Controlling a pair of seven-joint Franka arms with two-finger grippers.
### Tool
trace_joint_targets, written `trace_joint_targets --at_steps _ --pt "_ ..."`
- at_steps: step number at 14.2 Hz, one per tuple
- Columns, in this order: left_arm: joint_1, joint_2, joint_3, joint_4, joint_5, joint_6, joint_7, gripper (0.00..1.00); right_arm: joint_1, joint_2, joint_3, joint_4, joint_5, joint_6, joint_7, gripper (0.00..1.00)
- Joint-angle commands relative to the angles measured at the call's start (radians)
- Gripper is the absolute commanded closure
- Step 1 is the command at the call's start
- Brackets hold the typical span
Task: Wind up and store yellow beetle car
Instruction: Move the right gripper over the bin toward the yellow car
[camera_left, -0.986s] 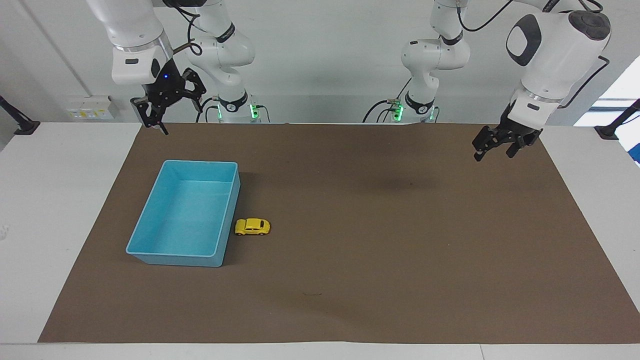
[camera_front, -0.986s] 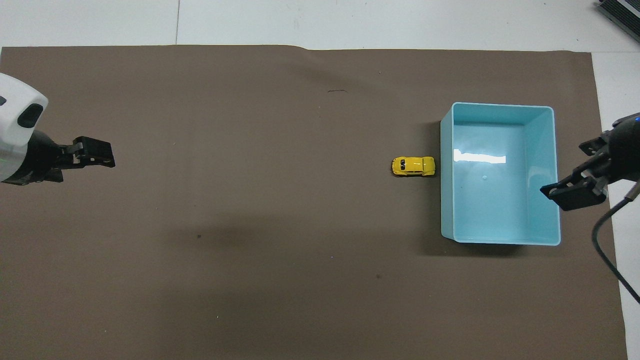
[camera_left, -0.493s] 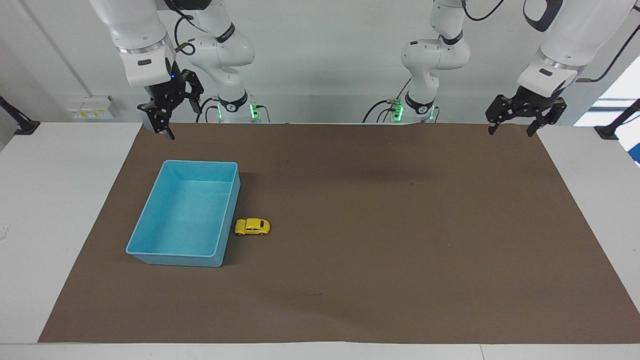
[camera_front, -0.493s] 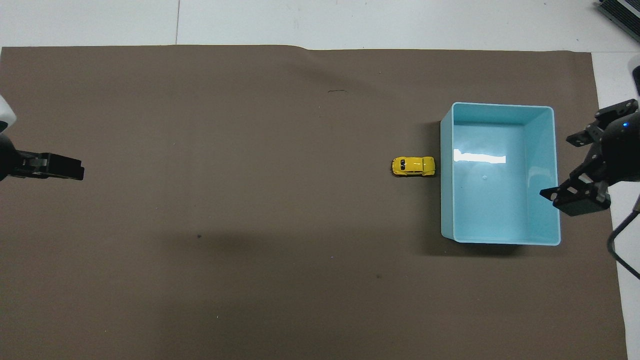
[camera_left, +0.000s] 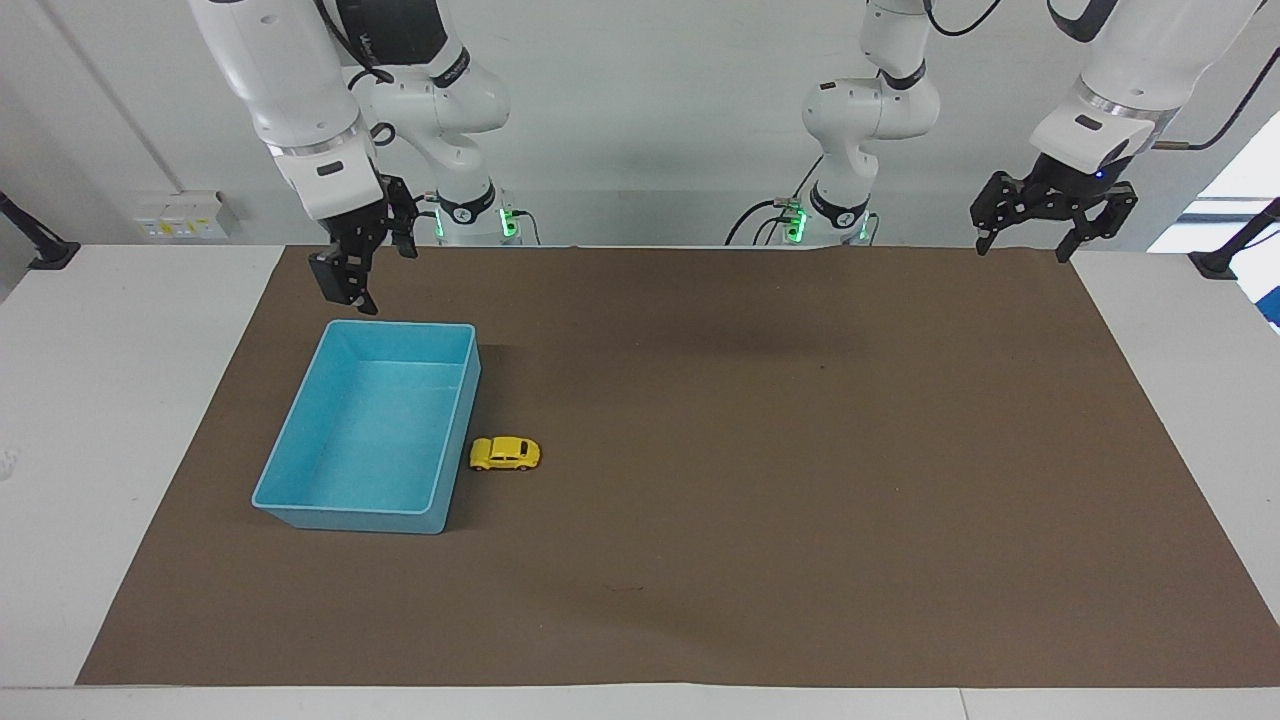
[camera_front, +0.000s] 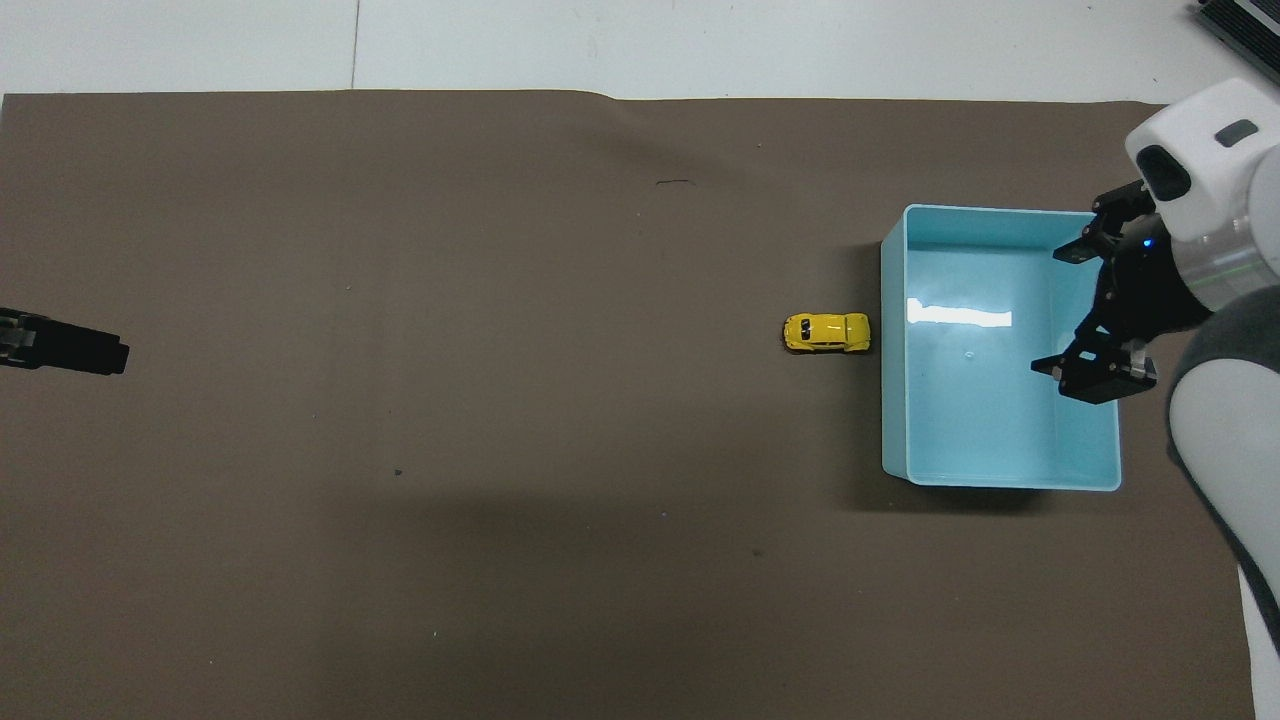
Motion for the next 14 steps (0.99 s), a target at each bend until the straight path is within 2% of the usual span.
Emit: trace_joint_targets --at_steps 1,7,9,14 --pt "-0.007 -0.003 0.001 0.005 0.009 -0.010 0.004 0.00 -0.010 0.031 0.030 -0.005 0.010 0.046 -0.077 0.00" --pt "0.012 -0.006 -0.005 -0.006 -0.015 -0.022 -0.002 0.00 -0.010 0.102 0.060 -0.004 -0.001 0.083 -0.119 0.00" --pt "0.071 -0.008 -0.063 -0.007 -0.022 -0.021 -0.033 0.00 -0.009 0.132 0.064 -0.004 -0.001 0.107 -0.125 0.00" --pt "0.059 -0.026 -0.071 -0.041 -0.022 -0.019 -0.065 0.00 0.023 0.192 0.065 -0.010 -0.008 0.199 -0.132 0.00"
